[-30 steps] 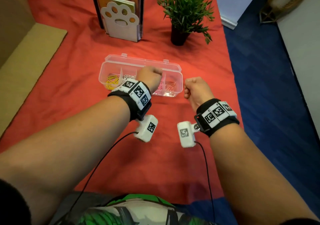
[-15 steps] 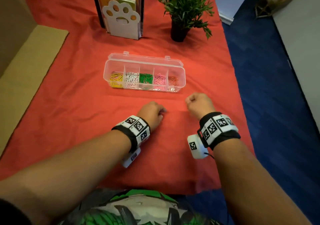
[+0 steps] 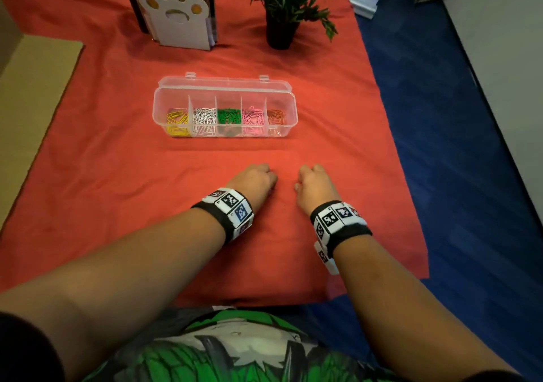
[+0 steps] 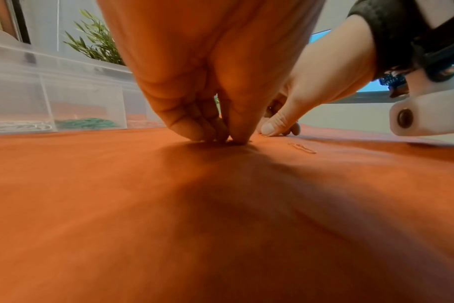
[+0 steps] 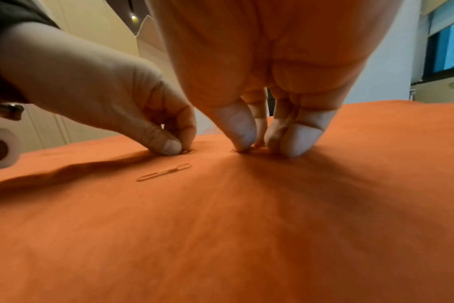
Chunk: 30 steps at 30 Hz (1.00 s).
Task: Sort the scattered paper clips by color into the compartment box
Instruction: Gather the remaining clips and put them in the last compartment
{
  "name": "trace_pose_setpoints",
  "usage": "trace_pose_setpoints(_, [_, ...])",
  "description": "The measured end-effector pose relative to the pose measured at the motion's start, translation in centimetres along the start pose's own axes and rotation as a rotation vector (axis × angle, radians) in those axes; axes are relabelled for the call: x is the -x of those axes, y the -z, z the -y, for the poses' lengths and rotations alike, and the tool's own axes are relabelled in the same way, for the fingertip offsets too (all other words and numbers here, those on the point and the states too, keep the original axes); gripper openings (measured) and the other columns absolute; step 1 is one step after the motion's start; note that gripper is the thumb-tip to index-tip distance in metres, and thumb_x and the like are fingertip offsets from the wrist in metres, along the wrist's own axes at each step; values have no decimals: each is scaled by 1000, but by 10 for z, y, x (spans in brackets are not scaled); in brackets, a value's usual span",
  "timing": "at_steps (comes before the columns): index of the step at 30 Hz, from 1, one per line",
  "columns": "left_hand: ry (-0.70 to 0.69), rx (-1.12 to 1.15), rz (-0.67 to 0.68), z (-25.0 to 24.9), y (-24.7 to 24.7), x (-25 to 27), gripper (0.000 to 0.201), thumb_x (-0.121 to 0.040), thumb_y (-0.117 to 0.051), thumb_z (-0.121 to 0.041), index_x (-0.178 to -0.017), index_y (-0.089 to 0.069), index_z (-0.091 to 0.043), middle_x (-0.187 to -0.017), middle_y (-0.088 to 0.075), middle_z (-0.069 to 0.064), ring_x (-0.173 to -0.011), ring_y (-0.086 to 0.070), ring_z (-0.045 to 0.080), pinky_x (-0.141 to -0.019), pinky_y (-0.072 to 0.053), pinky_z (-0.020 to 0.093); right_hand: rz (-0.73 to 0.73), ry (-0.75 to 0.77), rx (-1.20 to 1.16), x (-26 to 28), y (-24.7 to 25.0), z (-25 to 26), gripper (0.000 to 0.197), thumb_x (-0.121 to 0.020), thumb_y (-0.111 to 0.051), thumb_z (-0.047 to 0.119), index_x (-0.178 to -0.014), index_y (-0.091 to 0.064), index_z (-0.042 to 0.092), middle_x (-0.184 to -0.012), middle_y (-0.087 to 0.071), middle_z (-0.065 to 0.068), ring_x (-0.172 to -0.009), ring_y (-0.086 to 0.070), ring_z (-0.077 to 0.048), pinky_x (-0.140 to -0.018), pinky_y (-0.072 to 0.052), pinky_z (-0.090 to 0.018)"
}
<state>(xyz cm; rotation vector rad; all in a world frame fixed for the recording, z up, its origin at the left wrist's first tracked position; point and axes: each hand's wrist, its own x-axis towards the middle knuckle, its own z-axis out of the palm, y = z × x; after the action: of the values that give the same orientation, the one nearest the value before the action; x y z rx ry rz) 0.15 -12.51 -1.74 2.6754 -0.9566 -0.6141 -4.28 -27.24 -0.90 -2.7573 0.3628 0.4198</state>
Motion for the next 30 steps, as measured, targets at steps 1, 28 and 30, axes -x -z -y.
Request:
trace_pose_setpoints(1, [13, -17, 5, 1, -1, 1, 19, -90, -45, -14, -102, -55, -4, -106, -54, 17, -101, -53, 35, -89, -43, 41, 9, -18, 10, 0, 0, -1, 21, -87, -52, 13, -105, -53, 3, -114, -48, -19, -102, -55, -37, -87, -45, -38])
trace_pose_setpoints(28, [56, 171, -46, -10, -8, 15, 25, -89, -44, -12, -111, -56, -10, -104, -56, 21, -97, -56, 37, -83, -45, 39, 24, -205, -272, 0, -2, -17, 18, -83, -47, 9, -94, -60, 13, -102, -65, -16, -95, -62, -32, -89, -48, -37])
trace_pose_setpoints(30, [55, 238, -42, -17, -9, 18, 24, -86, -48, -12, -105, -62, -12, -101, -56, 19, -96, -56, 36, -85, -45, 36, 54, -326, -594, -1, 1, -22, 20, -84, -43, 5, -73, -55, 16, -73, -62, -10, -62, -62, -22, -67, -55, -35])
